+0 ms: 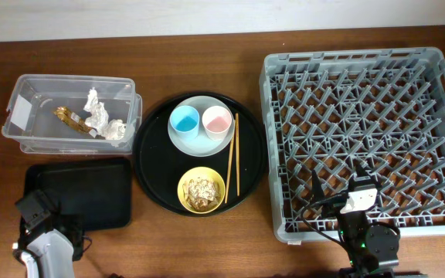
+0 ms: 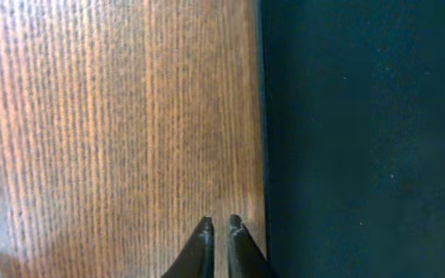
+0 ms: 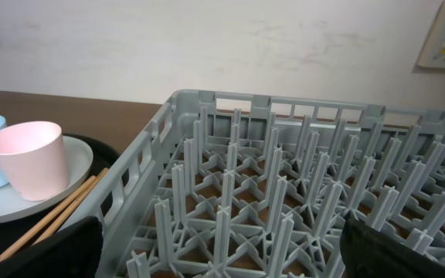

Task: Sort waste into correct bins and load items into the dishwasher rack

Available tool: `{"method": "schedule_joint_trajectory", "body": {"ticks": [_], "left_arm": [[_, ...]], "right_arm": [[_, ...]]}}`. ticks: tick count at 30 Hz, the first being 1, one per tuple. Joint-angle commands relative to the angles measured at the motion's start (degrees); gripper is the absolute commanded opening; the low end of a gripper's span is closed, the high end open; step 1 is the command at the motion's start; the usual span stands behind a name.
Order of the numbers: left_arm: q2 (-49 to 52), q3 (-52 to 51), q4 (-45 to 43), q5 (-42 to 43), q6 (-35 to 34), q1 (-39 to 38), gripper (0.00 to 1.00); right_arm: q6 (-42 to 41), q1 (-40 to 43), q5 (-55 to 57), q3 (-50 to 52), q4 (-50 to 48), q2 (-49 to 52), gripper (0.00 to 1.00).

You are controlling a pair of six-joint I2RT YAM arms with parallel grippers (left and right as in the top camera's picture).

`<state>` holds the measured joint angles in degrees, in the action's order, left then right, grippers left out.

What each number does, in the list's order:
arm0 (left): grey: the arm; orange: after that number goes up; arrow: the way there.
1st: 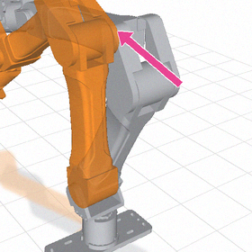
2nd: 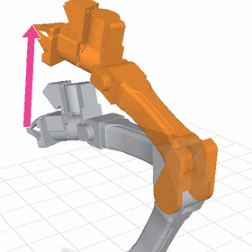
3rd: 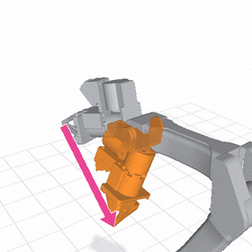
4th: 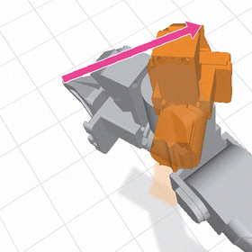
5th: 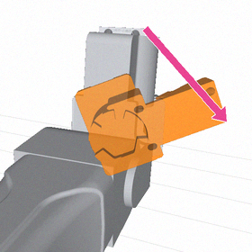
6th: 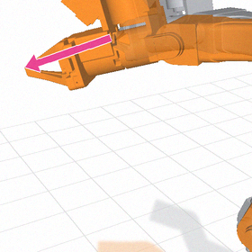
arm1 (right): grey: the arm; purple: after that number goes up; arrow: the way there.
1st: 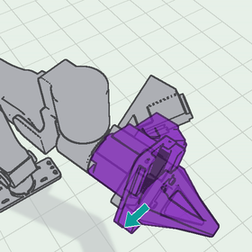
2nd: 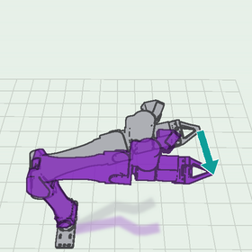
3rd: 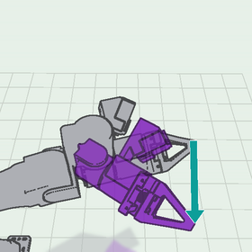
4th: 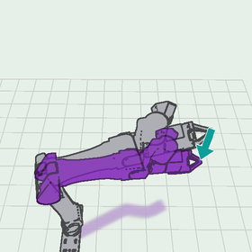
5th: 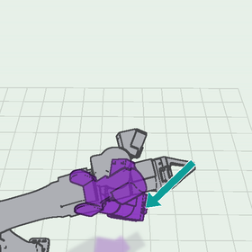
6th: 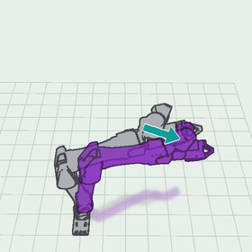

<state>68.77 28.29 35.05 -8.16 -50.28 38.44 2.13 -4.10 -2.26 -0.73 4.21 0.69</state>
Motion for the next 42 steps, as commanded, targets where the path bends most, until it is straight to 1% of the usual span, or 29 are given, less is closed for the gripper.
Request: {"method": "schedule_joint_trajectory", "body": {"ticks": [1,2,3,4,5,6,8,10,13,15,17,19,20,21,22,24,25,26,27,28,29,30,31,34,35,38,39,40,42], "left_arm": [[-0.8,0.6,-1.0,1.0,2.2,0.2,0.10],[-0.8,0.6,-1.8,2.0,4.9,0.2,0.10],[-0.8,0.7,-3.3,5.3,9.5,0.2,0.10],[-0.8,0.7,-4.5,8.3,12.9,0.2,0.13],[-0.8,0.8,-5.1,9.6,14.4,0.2,0.16],[-0.8,0.9,-5.1,10.4,15.5,0.2,0.17],[-1.2,1.8,-5.0,11.9,17.7,0.2,0.24],[-2.4,2.4,-3.8,13.5,17.9,0.2,0.29],[-6.8,4.8,3.0,13.4,17.9,0.2,0.32],[-10.3,7.8,8.9,15.2,19.0,0.2,0.32],[-13.8,10.3,12.6,22.1,24.9,0.2,0.32],[-17.9,12.1,15.7,34.3,31.9,0.2,0.39],[-19.0,12.4,17.2,40.0,34.8,0.0,0.45],[-19.8,12.4,19.2,44.0,36.6,-0.8,0.47],[-20.1,12.4,21.0,45.9,38.6,-2.4,0.47],[-20.2,12.4,24.2,46.8,43.8,-8.6,0.52],[-20.2,12.4,24.3,46.8,45.3,-12.5,0.58],[-20.2,12.5,23.7,46.8,45.3,-17.5,0.66],[-20.2,12.8,23.3,46.8,45.2,-20.0,0.72],[-20.2,13.5,22.8,46.7,45.2,-24.2,0.87],[-20.2,14.3,22.5,46.6,45.2,-27.7,0.98],[-20.2,15.4,22.5,46.3,45.2,-31.0,0.99],[-20.2,17.1,22.4,46.3,45.2,-36.1,0.99],[-19.9,19.7,21.7,46.2,45.1,-44.5,0.99],[-19.2,20.8,21.4,44.6,43.6,-47.7,0.99],[-13.6,24.7,21.4,39.1,39.9,-56.6,0.99],[-10.0,26.6,21.4,35.9,38.3,-60.2,0.99],[-5.7,28.5,21.4,29.2,34.0,-63.8,0.99],[-0.1,30.2,20.9,23.0,30.4,-67.7,0.99]], "right_arm": [[0.0,0.4,-0.1,0.4,0.0,-0.4,0.99],[0.0,0.4,-0.1,0.4,0.0,-0.4,0.98],[0.0,0.4,-0.1,0.4,0.0,-0.4,0.98],[0.0,0.4,-0.1,0.4,0.0,-0.4,0.98],[0.0,0.4,-0.1,0.4,0.0,-0.4,0.98],[0.0,0.4,-0.1,0.4,0.0,-0.4,0.98],[0.0,0.4,-0.1,0.4,0.0,-0.4,0.98],[0.0,0.4,-0.1,0.4,0.0,-0.4,0.98],[0.0,0.4,-0.1,0.4,0.0,-0.4,0.98],[0.0,0.4,-0.1,0.4,0.0,-0.4,0.98],[0.0,0.4,-0.1,0.4,0.0,-0.4,0.98],[0.0,0.4,-0.1,0.4,0.0,-0.4,0.98],[0.0,0.4,-0.1,0.4,0.0,-0.4,0.98],[0.0,0.4,-0.1,0.4,0.0,-0.4,0.98],[0.0,0.4,-0.1,0.4,0.0,-0.4,0.98],[0.0,0.4,-0.1,0.4,0.0,-0.4,0.98],[0.0,0.4,-0.1,0.4,0.0,-0.4,0.98],[0.0,0.4,-0.1,0.4,0.0,-0.4,0.98],[0.0,0.4,-0.1,0.4,0.0,-0.4,0.98],[0.0,0.4,-0.1,0.4,0.0,-0.4,0.98],[0.0,0.4,-0.1,0.4,0.0,-0.4,0.98],[0.0,0.4,-0.1,0.4,0.0,-0.4,0.98],[0.0,0.4,-0.1,0.4,0.0,-0.4,0.98],[0.0,0.4,-0.1,0.4,0.0,-0.4,0.98],[0.0,0.4,-0.1,0.4,0.0,-0.4,0.98],[0.0,0.4,-0.1,0.4,0.0,-0.4,0.98],[0.0,0.4,-0.1,0.4,0.0,-0.4,0.98],[0.0,0.4,-0.1,0.4,0.0,-0.4,0.98],[0.0,0.4,-0.1,0.4,0.0,-0.4,0.98]]}}
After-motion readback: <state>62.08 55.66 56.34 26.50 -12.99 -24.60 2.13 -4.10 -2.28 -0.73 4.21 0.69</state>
